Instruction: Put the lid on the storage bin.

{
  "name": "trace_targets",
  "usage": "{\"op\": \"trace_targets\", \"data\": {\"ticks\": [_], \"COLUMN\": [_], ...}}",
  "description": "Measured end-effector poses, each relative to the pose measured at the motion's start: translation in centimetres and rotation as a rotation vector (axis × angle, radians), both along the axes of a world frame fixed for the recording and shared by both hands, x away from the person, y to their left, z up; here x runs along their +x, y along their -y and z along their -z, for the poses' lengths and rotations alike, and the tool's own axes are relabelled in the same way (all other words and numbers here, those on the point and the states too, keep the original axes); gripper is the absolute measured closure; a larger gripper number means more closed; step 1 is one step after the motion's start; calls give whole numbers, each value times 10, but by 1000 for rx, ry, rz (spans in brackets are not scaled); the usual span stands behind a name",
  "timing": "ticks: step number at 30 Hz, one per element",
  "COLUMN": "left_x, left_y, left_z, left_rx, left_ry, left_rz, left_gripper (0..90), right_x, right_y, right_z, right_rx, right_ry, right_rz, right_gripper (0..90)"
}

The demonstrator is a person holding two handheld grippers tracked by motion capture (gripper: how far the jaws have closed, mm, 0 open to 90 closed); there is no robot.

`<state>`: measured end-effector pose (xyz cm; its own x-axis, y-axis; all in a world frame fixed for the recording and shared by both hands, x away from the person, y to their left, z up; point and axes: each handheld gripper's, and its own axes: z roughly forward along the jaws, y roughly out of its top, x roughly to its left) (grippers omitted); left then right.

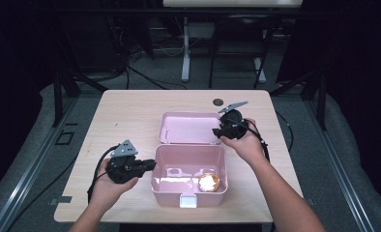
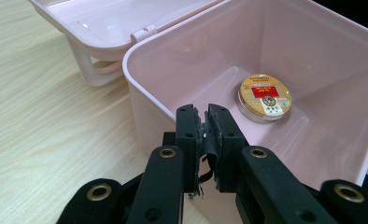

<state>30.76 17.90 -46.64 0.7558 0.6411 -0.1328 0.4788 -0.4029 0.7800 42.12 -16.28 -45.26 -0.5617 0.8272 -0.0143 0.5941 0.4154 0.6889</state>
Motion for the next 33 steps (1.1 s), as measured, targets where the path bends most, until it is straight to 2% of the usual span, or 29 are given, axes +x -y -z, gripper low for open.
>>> {"op": "trace_targets", "data": {"ticks": [5,10,19,26,30,33], "left_x": [0,0,0,0,0,0], "left_y": [0,0,0,0,0,0], "left_z": [0,0,0,0,0,0], "left_rx": [1,3,0,0,-1,-4], "left_ry": [1,2,2,2,3,2], "left_rz": [-1,-2,-1,-1,-1,-3], "left_gripper": [833,834,834,834,834,834], "right_x": [8,14,22,29,37,39], "right_y": [3,5,5,4,6,6], "right_z": [7,10,14,20,26,28], "right_rx": [28,25,61,60,85,112], "right_ry": [-4,-5,-16,-33,-27,-30], "right_rz": [59,115,189,231,291,312], "right_gripper": [637,650,677,704,714,720]}}
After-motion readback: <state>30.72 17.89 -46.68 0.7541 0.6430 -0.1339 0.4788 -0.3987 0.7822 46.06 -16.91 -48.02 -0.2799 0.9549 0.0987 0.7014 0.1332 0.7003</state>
